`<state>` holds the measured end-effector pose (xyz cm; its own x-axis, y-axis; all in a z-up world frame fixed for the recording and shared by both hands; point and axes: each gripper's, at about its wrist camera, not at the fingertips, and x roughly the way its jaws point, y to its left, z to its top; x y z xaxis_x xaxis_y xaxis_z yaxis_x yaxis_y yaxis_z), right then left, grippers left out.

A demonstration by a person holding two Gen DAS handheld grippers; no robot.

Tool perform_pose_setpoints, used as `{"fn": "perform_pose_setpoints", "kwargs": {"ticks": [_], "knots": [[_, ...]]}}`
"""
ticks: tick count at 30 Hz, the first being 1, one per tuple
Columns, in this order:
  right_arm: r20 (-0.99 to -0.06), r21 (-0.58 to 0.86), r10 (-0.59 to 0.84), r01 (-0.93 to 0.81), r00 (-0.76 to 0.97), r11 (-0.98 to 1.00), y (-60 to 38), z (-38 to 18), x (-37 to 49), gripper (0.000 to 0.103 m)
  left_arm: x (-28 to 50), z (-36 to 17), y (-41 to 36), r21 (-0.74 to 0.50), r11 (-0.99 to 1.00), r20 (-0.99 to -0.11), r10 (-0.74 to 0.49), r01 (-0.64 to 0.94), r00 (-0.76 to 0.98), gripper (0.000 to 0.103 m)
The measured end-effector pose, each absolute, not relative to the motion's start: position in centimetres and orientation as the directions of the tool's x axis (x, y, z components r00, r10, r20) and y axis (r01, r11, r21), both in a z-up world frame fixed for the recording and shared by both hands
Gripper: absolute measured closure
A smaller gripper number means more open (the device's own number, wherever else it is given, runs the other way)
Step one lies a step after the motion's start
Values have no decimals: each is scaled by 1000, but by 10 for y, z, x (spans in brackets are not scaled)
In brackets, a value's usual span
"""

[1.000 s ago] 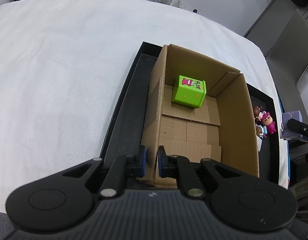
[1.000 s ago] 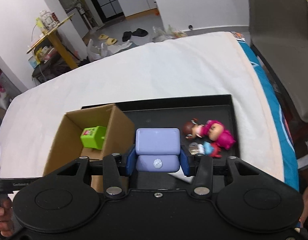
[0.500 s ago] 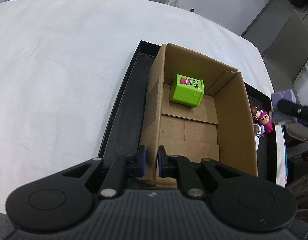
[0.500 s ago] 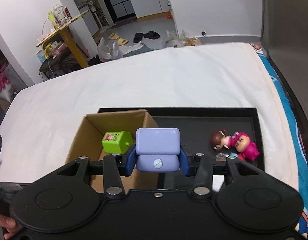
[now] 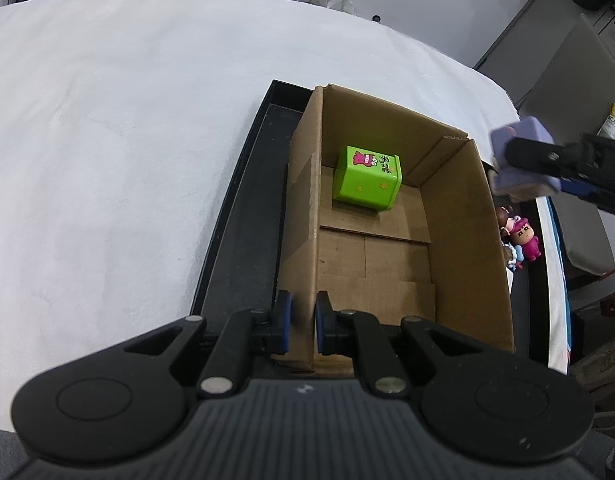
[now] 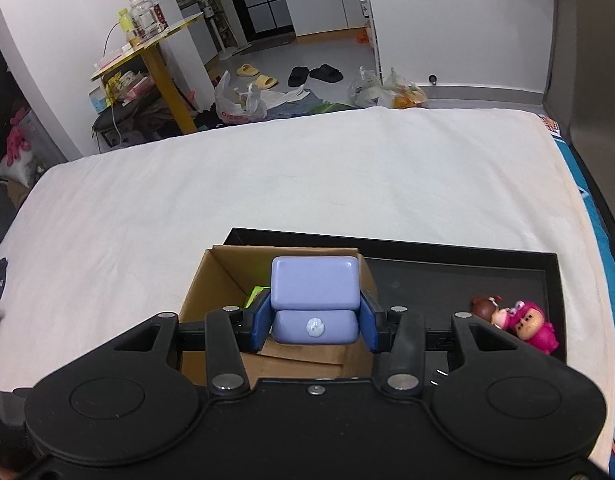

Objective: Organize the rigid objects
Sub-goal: 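Lift the lavender block toy and carry it over the box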

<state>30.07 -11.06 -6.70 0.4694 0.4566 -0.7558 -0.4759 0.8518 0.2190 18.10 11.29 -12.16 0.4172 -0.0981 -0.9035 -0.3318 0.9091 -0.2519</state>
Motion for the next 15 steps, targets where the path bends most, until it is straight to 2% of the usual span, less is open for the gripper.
{"fn": "perform_pose_setpoints", "kwargs": {"ticks": [15], "knots": [[-795,177,411,-479,445,860,-82,-87,313,59,183,-123,114,-263,905,-904,-109,-335,414,92]]}}
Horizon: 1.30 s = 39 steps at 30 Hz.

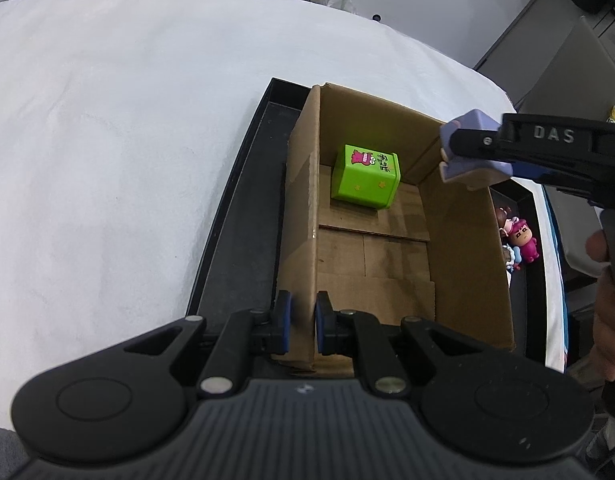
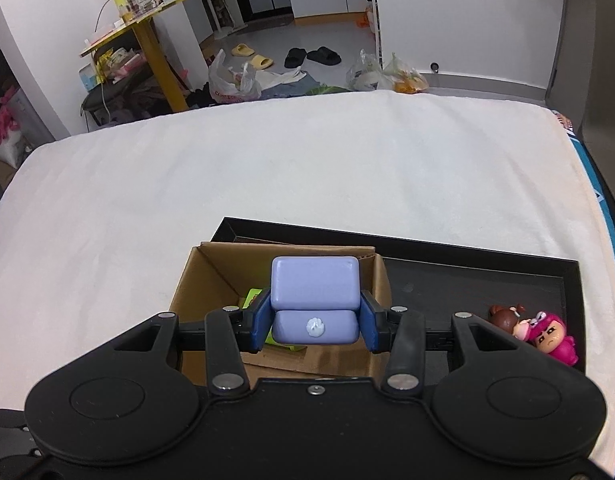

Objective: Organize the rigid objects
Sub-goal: 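Lift the lavender block toy and carry it over the box, then lower the lavender block beside the green cube and open the right gripper, then withdraw the right gripper from the box toward the white charger plug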

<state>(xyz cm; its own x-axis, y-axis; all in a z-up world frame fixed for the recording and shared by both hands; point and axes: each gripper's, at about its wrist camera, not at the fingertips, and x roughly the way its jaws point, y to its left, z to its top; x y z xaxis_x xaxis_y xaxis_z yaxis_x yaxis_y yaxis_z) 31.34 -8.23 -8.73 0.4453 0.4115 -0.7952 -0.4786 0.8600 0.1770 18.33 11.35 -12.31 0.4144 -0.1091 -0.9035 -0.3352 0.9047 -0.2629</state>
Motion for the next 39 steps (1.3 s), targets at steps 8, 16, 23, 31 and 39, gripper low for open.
{"fn": "perform_pose_setpoints", "kwargs": {"ticks": [8,16,23,31,39], "knots": [[-816,147,383,-485,433,862,-73,-94,318,59,183,-123,114,-266,902,-903,-111,-339,415,92],[-807,134,379,-485,453,864,-78,-81,311,55,185,-120,110,-259,909,-901,-106,-325,420,92],[-816,145,387,-496,430,856,-86,-72,301,31,184,-121,113,-269,905,-900,-115,-329,420,92],[-823,142,392,-521,410,842,-103,-63,291,15,187,-119,109,-256,911,-904,-107,-323,415,91],[-813,131,394,-525,429,841,-128,-55,288,11,187,-118,107,-242,913,-906,-91,-329,412,92]]}}
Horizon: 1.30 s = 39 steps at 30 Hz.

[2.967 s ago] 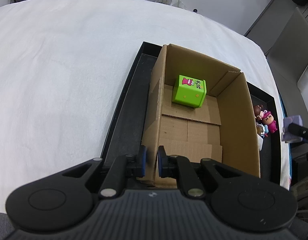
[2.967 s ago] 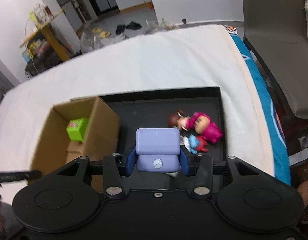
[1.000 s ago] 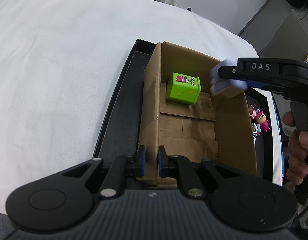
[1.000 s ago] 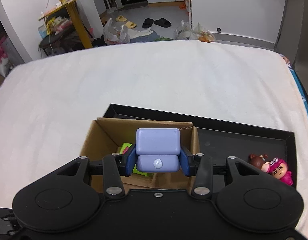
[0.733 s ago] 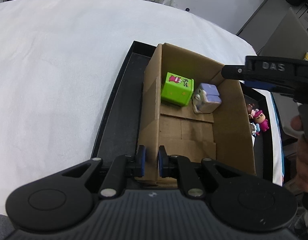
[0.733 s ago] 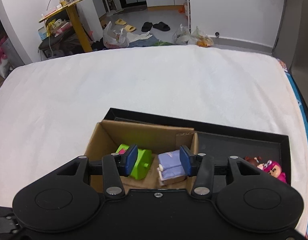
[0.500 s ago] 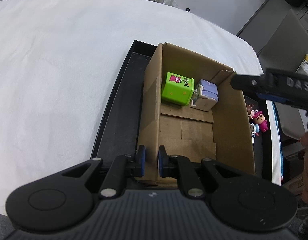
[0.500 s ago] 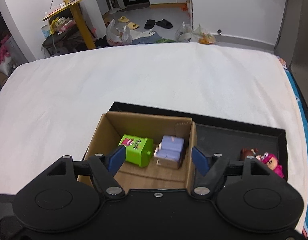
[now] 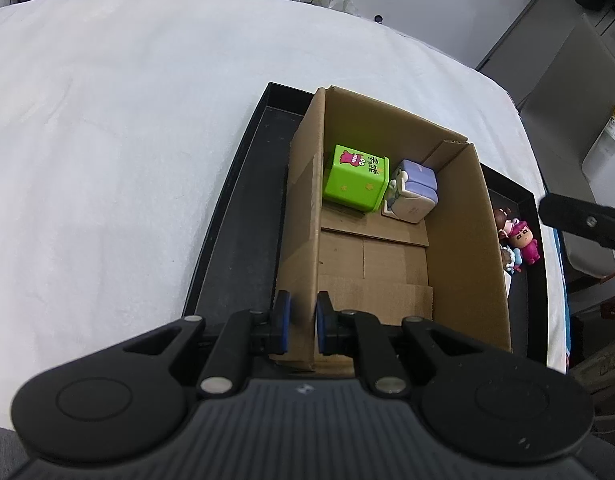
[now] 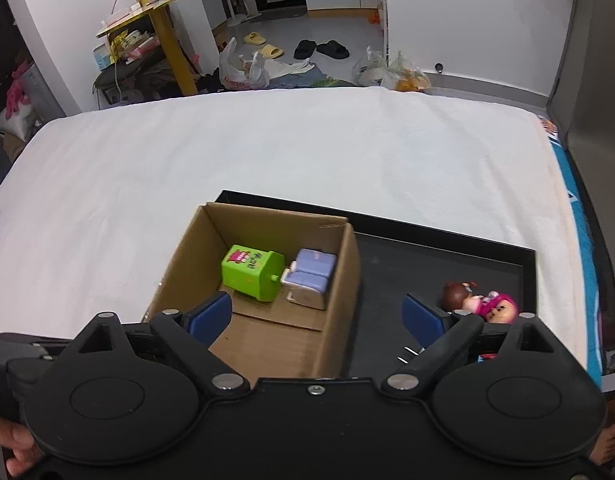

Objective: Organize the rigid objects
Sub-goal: 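Withdraw the right gripper from the box toward the white charger plug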

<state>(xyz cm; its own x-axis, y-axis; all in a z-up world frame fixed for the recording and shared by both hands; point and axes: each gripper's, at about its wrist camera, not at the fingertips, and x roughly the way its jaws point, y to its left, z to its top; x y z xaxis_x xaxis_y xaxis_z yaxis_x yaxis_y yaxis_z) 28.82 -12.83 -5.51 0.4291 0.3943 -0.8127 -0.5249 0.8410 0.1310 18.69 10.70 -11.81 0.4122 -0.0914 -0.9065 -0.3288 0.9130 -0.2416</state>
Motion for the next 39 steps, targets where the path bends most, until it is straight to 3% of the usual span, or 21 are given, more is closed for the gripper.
{"fn": "perform_pose_setpoints", "kwargs": {"ticks": [10,13,39], "knots": [[-791,129,398,-510,464,851,-165,-48,289,7,188,-117,100,-211,920,-911,-62,-330,408,92],[-785,134,398,-497,474,857,-174,-47,288,0,187,-116,98,-202,922,-912,-53,-332,407,92],[-817,188,363,-388,448,902,-232,-61,295,0,190,-119,92,-161,935,-919,-25,-317,394,92]]}}
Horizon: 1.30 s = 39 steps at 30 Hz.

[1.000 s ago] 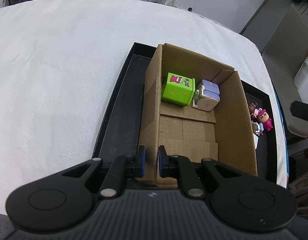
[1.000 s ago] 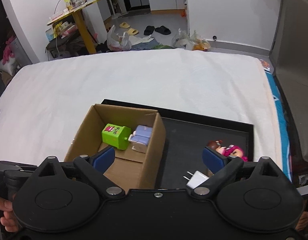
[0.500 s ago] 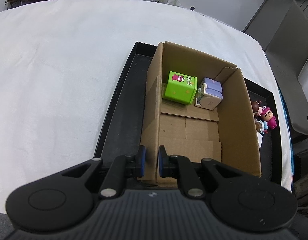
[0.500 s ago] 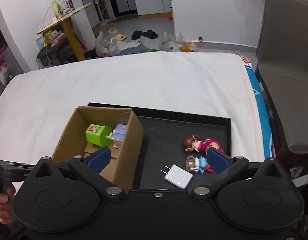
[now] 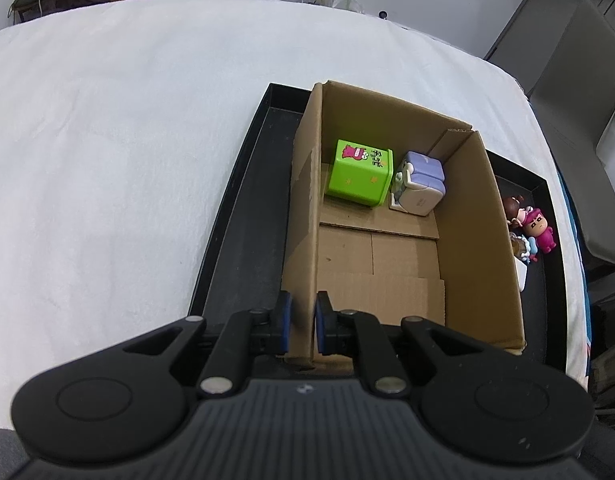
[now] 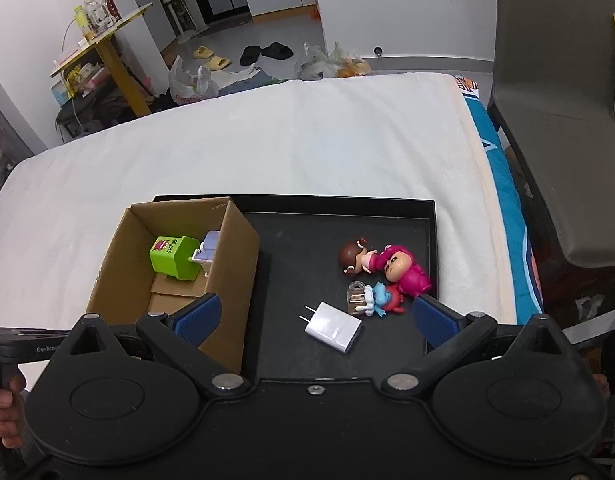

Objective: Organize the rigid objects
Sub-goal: 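Withdraw the right gripper from the box toward the white charger plug, then close the right gripper on the white charger plug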

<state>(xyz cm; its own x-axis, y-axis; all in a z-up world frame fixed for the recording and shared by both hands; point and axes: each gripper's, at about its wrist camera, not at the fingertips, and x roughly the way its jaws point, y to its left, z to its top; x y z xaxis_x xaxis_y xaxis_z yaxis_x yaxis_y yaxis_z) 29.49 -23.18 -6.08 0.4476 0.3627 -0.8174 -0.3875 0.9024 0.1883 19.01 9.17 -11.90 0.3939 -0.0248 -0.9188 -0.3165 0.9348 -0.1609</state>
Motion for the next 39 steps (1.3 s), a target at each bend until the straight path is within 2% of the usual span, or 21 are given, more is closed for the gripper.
{"fn": "perform_pose_setpoints", "kwargs": {"ticks": [16,27,39], "knots": [[-824,293,399,-300,402,908,-250,-86,307,0,194,-120,93,-152,938,-920,-19,-312,391,93],[-861,289,366,-251,353,924,-239,-120,316,27,195,-121,96,-160,936,-920,-26,-315,390,93],[-901,239,292,-194,322,951,-229,-161,335,29,195,-121,96,-158,936,-920,-24,-314,391,93]]}}
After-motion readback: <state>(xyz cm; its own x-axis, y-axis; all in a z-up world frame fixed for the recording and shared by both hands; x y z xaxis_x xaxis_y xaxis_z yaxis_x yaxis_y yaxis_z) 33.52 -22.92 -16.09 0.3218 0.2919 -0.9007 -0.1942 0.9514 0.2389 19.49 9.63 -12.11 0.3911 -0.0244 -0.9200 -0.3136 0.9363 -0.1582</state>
